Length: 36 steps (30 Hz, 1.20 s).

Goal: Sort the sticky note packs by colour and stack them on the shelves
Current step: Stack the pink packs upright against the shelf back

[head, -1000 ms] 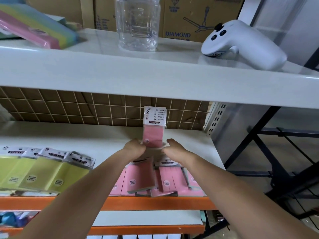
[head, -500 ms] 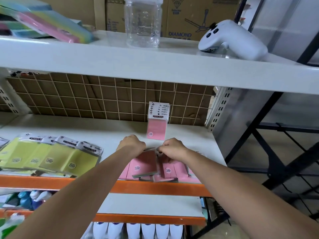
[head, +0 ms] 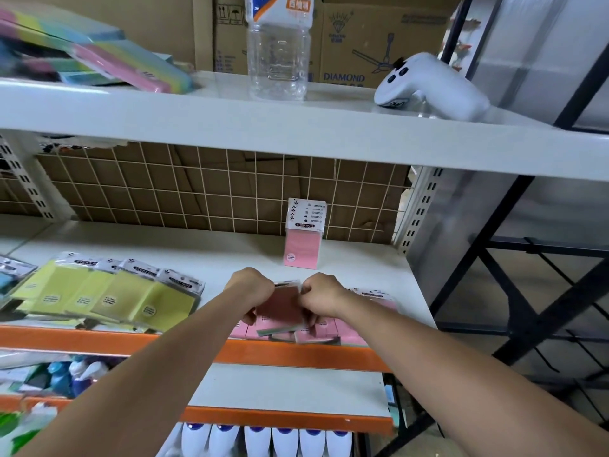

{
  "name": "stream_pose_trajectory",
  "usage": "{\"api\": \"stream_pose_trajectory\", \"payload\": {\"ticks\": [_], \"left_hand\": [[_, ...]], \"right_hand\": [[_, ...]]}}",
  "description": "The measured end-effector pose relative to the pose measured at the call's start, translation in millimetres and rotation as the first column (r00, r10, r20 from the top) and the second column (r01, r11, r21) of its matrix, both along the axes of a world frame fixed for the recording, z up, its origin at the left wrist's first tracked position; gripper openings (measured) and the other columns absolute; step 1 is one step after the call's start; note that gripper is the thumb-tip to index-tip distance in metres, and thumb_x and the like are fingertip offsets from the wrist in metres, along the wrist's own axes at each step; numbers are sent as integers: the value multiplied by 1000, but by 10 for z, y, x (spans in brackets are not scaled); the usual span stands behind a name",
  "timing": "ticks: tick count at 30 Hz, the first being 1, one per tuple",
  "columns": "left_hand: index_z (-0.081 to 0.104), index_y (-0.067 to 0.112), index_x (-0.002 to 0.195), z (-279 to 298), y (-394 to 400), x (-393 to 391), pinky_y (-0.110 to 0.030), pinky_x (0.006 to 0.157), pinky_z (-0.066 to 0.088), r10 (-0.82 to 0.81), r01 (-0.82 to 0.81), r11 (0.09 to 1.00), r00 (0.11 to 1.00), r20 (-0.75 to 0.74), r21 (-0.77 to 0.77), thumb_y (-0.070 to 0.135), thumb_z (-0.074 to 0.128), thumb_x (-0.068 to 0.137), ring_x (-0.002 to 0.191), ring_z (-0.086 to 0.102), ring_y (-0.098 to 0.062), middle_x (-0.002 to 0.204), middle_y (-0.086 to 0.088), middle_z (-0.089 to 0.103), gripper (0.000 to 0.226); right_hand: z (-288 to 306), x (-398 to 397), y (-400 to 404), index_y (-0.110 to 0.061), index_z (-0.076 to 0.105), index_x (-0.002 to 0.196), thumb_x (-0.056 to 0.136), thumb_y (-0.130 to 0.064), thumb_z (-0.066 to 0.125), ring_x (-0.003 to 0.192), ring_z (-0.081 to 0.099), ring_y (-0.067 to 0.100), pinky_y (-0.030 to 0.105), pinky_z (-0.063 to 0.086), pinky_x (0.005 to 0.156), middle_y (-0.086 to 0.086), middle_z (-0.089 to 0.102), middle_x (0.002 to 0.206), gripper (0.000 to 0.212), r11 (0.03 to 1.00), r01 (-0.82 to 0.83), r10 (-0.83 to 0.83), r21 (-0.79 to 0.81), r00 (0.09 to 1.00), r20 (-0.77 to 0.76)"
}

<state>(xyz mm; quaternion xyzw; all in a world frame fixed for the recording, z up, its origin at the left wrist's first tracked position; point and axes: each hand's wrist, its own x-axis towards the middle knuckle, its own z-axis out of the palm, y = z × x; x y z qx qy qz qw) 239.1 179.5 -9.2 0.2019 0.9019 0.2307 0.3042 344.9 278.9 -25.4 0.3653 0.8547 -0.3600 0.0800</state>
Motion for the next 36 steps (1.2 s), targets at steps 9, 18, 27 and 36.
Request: {"api": "stream_pose_trajectory", "payload": {"ticks": [9,18,27,36], "left_hand": [[49,3,66,113,80,-47,-22,37,45,3,5,995,996,-85,95,7,43,82,30,54,-26,55,-13,56,18],[59,4,85,95,339,-139,-27,63,47,9,17,985,989,-149,174,17,48,87,78,64,-32,86,-14,63,17],[55,7,111,-89,688,-236,-30,74,47,-16,40,961,996,-93,272,15,43,86,92,61,-33,105,-14,64,28],[49,21,124,-299,889,-323,-30,90,50,-105,67,939,990,96,336,33,70,78,104,62,-26,116,-5,65,52]], "right_hand": [[138,-106,81,-10,61,65,81,-28,49,55,69,28,32,60,67,9,63,56,27,982,53,-46,181,998,-39],[177,-171,263,-13,54,69,88,-33,50,78,66,27,27,54,72,9,64,74,28,942,158,-129,297,985,-115],[65,-280,393,-7,61,113,92,-20,50,105,60,31,24,41,73,13,64,113,28,936,251,-226,248,966,-125],[-227,-471,463,-16,45,128,85,-12,46,95,61,25,24,48,65,10,61,118,43,934,345,-356,-88,922,-154]]}}
